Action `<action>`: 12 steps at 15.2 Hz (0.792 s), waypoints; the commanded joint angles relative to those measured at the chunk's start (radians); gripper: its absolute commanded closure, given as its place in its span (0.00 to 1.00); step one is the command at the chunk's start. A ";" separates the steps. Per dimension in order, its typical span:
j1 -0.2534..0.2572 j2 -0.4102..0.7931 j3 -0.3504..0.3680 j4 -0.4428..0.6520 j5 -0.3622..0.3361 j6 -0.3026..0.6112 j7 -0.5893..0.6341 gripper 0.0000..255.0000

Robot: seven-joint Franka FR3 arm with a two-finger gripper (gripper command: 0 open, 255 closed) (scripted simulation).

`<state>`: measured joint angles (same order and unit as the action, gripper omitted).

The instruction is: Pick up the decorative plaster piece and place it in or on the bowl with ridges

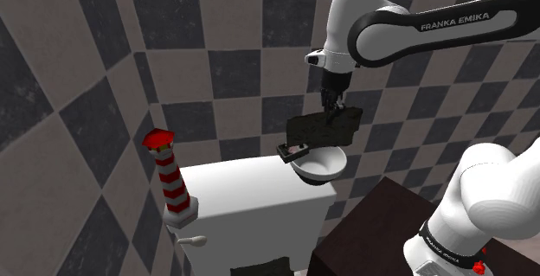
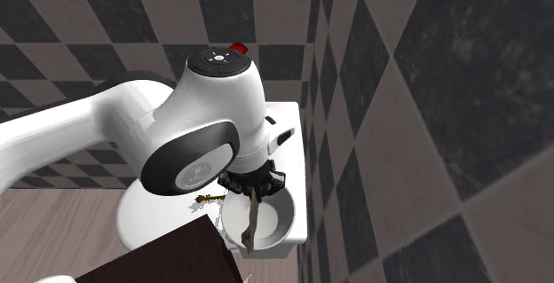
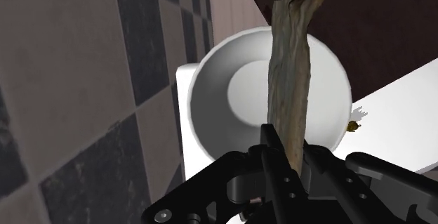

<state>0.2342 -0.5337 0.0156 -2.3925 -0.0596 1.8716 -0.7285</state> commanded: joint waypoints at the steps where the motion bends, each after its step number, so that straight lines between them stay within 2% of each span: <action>1: 0.001 0.003 0.001 -0.028 0.000 0.032 0.004 1.00; 10: 0.001 0.005 0.001 -0.040 -0.001 0.046 0.005 1.00; 11: 0.001 0.004 0.001 -0.041 -0.001 0.046 0.005 0.00; 12: 0.001 0.004 0.000 -0.041 -0.001 0.046 0.004 0.00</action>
<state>0.2352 -0.5295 0.0157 -2.4329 -0.0606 1.9175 -0.7241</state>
